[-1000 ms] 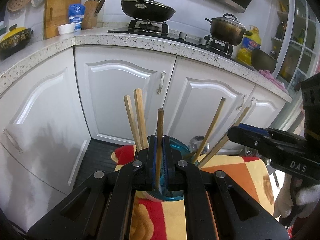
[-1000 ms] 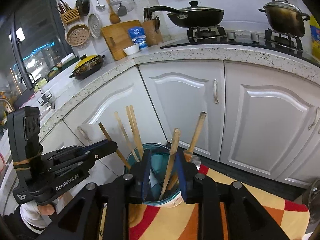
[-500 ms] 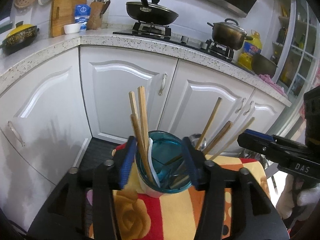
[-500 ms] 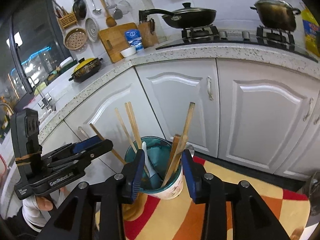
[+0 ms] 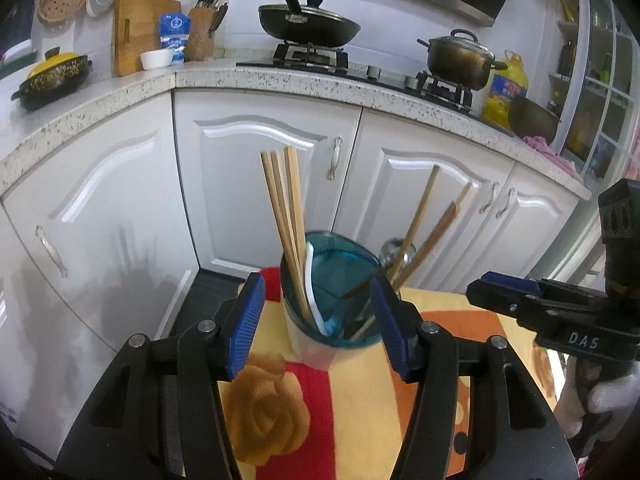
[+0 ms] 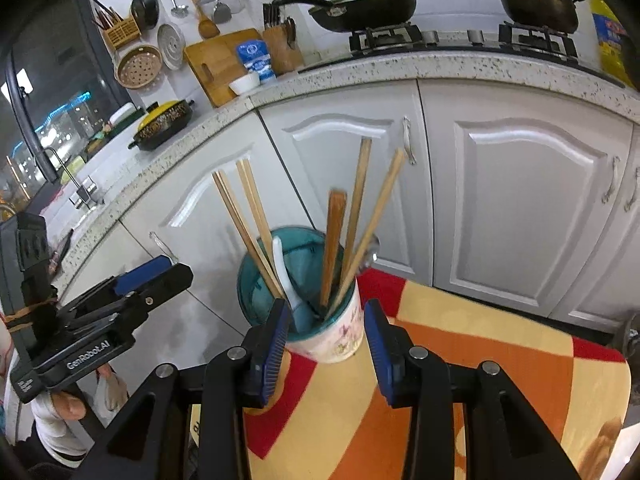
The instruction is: Organize utensils
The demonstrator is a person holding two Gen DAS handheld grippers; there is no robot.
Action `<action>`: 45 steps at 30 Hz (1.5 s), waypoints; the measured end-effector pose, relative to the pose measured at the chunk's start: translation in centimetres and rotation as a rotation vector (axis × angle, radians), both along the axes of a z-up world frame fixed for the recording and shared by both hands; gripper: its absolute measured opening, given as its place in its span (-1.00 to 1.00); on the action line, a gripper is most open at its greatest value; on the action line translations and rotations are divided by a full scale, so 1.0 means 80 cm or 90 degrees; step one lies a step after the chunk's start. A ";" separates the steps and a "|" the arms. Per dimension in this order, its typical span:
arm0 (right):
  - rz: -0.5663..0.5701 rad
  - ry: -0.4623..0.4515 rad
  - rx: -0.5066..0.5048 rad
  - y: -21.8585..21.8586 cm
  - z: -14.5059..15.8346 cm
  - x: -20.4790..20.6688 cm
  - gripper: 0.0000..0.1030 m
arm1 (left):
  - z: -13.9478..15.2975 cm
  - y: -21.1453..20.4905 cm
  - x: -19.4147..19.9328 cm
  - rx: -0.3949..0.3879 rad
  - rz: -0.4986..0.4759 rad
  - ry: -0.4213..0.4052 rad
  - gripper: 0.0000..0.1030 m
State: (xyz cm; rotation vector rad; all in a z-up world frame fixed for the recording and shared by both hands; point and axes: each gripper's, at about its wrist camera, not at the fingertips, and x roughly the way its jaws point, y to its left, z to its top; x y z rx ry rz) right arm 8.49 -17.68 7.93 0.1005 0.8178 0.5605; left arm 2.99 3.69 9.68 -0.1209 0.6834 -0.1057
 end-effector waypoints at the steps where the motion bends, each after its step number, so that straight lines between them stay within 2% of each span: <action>1: -0.003 0.001 -0.004 0.000 -0.004 -0.002 -0.28 | -0.004 -0.002 -0.002 0.001 0.001 0.005 0.05; 10: -0.030 -0.015 -0.031 0.004 -0.021 -0.026 -0.23 | -0.019 -0.018 -0.024 0.022 0.014 0.014 0.05; 22: -0.041 -0.040 -0.049 0.014 -0.014 -0.043 -0.17 | -0.023 -0.024 -0.042 0.041 0.031 0.007 0.05; 45: -0.044 -0.028 -0.053 0.014 -0.015 -0.041 -0.16 | -0.024 -0.025 -0.044 0.060 0.043 -0.001 0.05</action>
